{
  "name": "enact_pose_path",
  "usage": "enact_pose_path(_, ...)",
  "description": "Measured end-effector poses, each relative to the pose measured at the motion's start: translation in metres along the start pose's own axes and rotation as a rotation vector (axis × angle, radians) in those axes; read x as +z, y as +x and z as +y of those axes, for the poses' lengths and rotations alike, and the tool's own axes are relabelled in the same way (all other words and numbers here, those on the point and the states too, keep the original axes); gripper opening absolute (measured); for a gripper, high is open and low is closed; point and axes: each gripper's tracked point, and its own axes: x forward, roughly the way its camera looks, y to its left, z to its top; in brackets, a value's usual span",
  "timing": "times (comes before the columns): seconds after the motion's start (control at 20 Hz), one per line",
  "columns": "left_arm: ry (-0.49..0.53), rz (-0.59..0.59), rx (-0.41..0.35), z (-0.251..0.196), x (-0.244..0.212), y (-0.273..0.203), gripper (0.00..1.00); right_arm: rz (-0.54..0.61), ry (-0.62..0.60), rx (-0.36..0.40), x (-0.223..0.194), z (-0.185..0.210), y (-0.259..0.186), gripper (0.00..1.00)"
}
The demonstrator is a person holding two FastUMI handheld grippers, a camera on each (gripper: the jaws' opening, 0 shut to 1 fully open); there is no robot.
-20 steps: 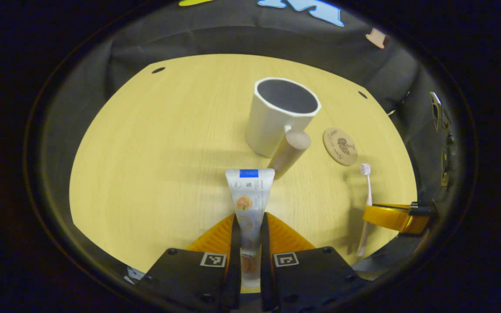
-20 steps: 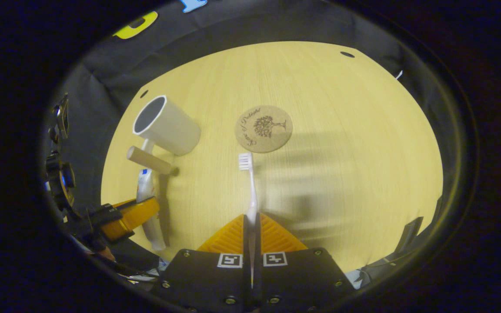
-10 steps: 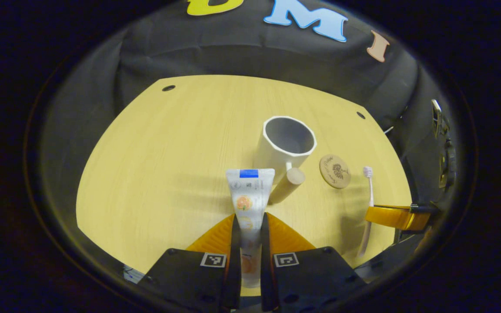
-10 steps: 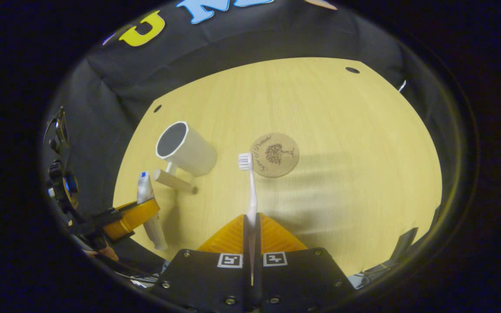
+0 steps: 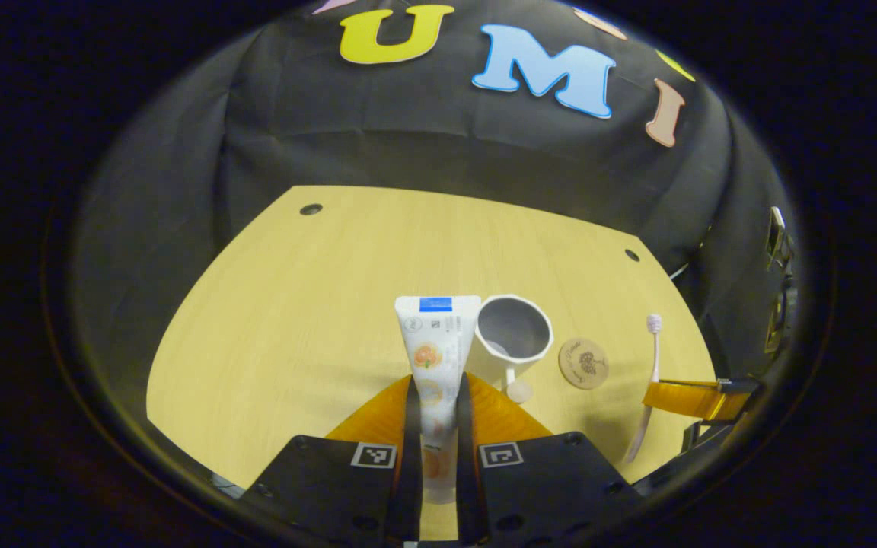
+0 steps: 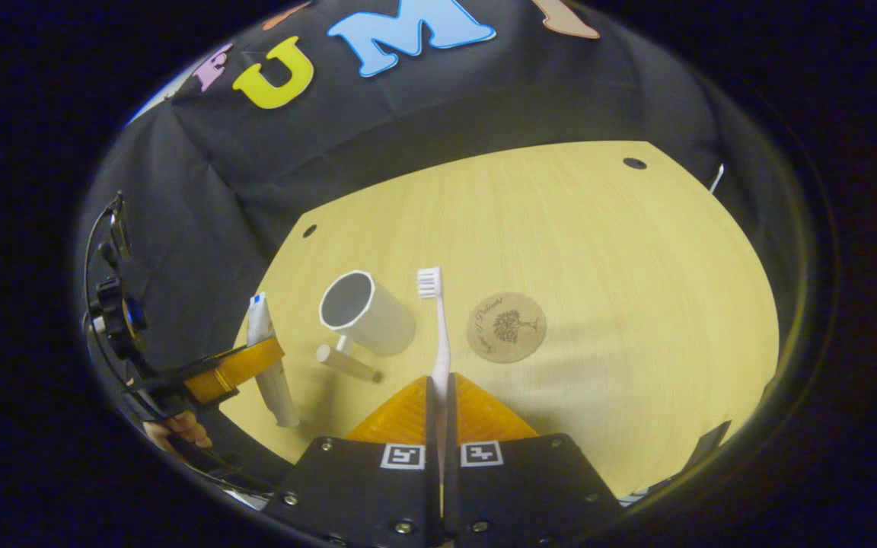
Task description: Put the toothbrush and toothpaste on the desktop into the cup, then pick up the cup and place it on the coaster on the desktop.
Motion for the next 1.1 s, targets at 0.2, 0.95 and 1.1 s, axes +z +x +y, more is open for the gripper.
enact_pose_path(0.2,-0.018,-0.146,-0.017,-0.003,0.049,-0.003,0.25,-0.075,-0.027,0.028,0.018,0.011,-0.003,0.03)
enact_pose_path(0.95,-0.104,-0.510,-0.292,-0.073,0.153,0.014,0.25,-0.262,-0.089,0.074,0.067,0.032,-0.023,0.02)
enact_pose_path(1.1,-0.072,-0.530,-0.332,-0.082,0.151,0.030,0.25,-0.272,-0.099,0.073,0.067,0.034,-0.023,0.02)
